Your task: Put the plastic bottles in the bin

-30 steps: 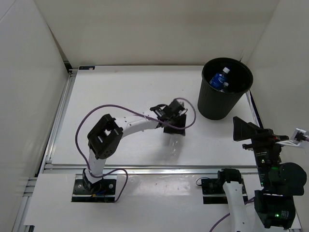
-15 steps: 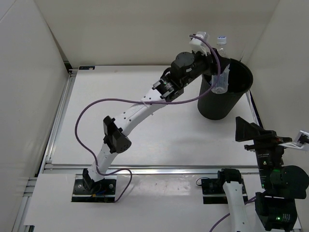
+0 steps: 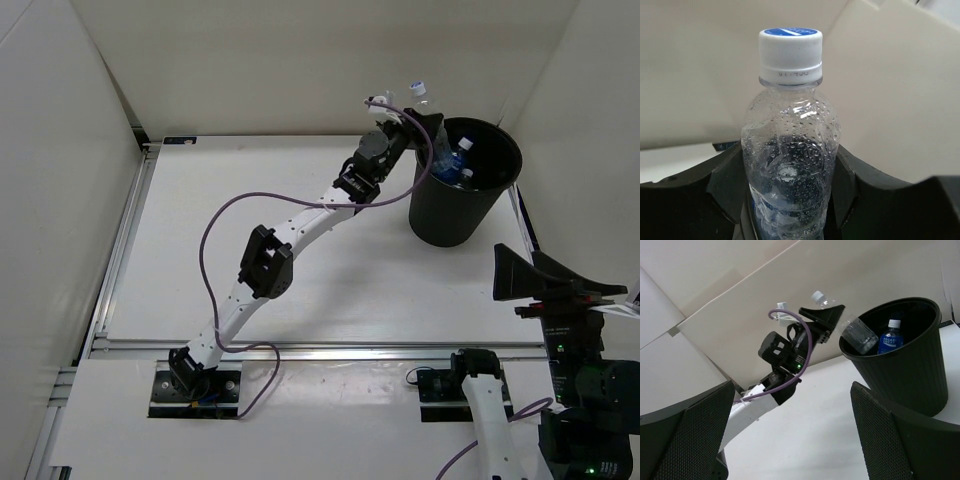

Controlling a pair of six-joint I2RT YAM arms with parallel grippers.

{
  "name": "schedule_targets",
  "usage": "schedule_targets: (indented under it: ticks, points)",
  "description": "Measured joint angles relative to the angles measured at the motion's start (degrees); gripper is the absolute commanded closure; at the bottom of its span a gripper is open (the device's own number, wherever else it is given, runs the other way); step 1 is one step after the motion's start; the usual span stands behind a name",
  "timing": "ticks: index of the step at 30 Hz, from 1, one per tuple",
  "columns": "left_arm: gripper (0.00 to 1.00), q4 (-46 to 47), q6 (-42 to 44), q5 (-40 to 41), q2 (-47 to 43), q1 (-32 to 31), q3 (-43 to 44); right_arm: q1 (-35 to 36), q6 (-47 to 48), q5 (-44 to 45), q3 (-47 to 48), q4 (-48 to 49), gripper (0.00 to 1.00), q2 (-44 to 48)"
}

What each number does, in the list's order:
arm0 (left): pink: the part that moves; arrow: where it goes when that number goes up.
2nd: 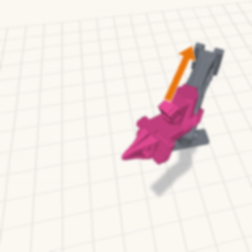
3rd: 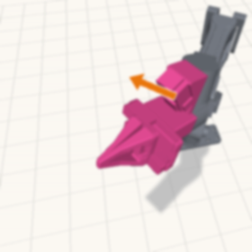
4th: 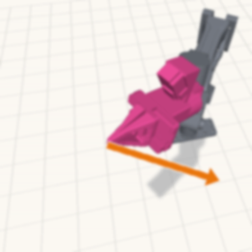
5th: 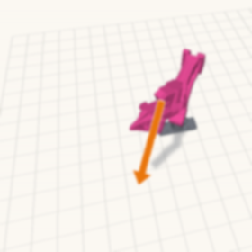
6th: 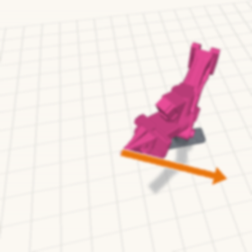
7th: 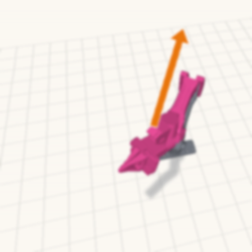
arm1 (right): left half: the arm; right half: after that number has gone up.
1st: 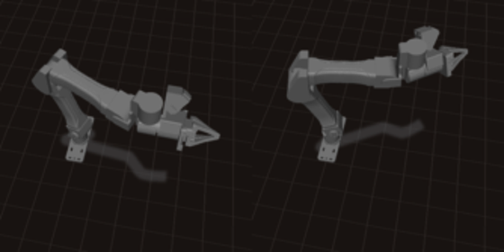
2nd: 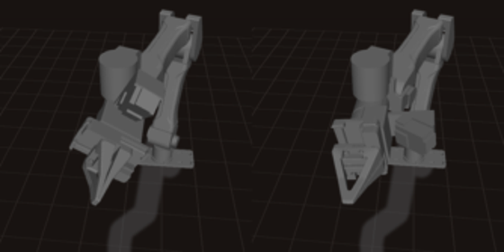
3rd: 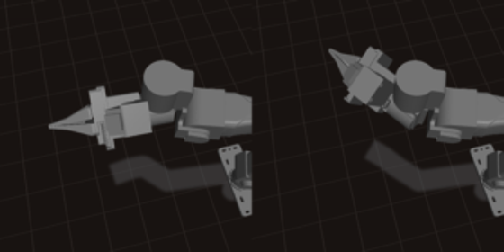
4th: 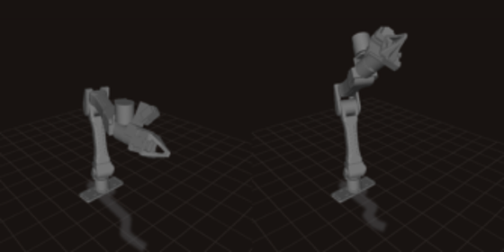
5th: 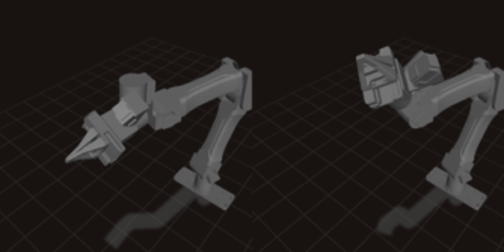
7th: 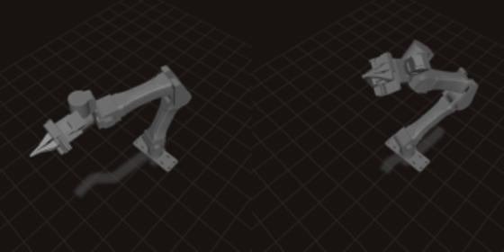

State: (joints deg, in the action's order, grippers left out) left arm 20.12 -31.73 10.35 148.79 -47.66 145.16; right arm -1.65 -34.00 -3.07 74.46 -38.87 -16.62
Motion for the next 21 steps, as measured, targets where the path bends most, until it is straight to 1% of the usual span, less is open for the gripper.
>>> schedule_targets:
  ticks: [1,2,3,5,10,13,15,17,18,19,20,21]
  points:
    - [0.49,0.9,-0.4,0.1,-0.1,0.4,0.1,0.0,0.2,0.0,0.0,0.0,0.00,-0.1]
    - [0.15,1.7,-0.8,0.1,-0.3,0.8,0.1,0.1,0.3,0.0,0.0,-0.1,0.00,-0.2]
    - [0.00,2.0,-0.7,0.2,-0.4,0.9,0.1,0.2,0.4,0.0,0.0,-0.2,0.00,-0.2]
    - [0.00,1.9,-1.1,-0.4,-0.6,1.0,0.1,0.2,0.5,0.0,0.0,-0.2,0.00,-0.4]
    - [0.00,-1.9,-0.5,-4.2,-3.8,0.5,-2.6,0.2,-0.9,0.1,-1.4,-0.3,0.00,-0.7]
    - [0.00,-6.4,0.5,-7.2,-8.2,0.2,-4.6,0.2,-1.9,1.9,-1.8,-1.8,0.00,-2.3]
    - [0.00,-10.0,2.1,-9.1,-13.4,0.2,-7.5,0.2,-2.0,3.6,-0.5,-4.4,0.00,-5.0]
    - [0.00,-15.2,4.3,-10.6,-22.0,0.2,-14.2,0.2,-2.0,5.1,3.7,-9.2,0.00,-10.3]
    - [0.00,-16.8,5.4,-10.3,-28.2,0.2,-20.6,0.2,-1.9,5.7,6.3,-11.3,0.00,-13.5]
    - [0.00,-17.7,6.4,-9.4,-36.3,0.2,-29.5,0.2,-1.7,6.0,9.0,-12.6,0.00,-17.1]
    - [0.00,-19.6,7.1,-7.6,-44.5,0.1,-37.5,0.2,-1.3,5.7,10.4,-13.3,0.00,-19.9]
    - [0.00,-21.0,7.7,-5.6,-51.5,-0.1,-43.3,0.2,-0.8,4.7,11.3,-13.9,0.00,-22.6]
